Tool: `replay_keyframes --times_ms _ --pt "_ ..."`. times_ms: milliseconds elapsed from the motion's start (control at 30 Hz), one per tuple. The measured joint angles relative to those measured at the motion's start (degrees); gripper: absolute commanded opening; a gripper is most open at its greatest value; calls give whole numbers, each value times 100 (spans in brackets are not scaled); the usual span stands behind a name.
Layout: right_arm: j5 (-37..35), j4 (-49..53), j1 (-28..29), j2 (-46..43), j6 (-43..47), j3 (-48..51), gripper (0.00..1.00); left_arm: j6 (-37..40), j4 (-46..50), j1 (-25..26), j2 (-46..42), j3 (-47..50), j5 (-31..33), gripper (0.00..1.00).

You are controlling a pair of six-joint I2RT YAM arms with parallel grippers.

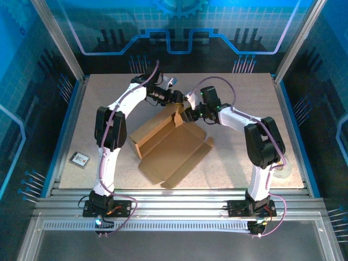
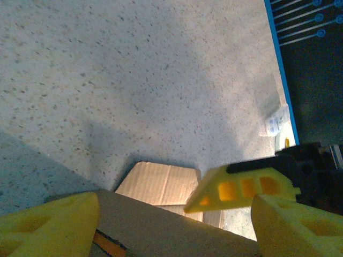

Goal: Fold the paper box

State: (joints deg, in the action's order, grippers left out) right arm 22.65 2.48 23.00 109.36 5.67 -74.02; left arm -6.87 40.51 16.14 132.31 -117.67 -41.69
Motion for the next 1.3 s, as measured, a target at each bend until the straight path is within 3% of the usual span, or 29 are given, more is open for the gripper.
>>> replay_keyframes --times_ms 400,933,1133,1300 --pt "-396 -634 212 96 -96 70 33 297 654 9 356 -573 -474 70" --pt "-2022 -1375 702 166 -94 306 16 404 968 -90 544 -857 -595 70" --pt "-2647 -1436 879 168 -72 310 16 409 960 -122 546 -857 -588 70" --pt "-2761 -1462 918 168 -105 321 20 407 960 -133 549 -857 -529 76"
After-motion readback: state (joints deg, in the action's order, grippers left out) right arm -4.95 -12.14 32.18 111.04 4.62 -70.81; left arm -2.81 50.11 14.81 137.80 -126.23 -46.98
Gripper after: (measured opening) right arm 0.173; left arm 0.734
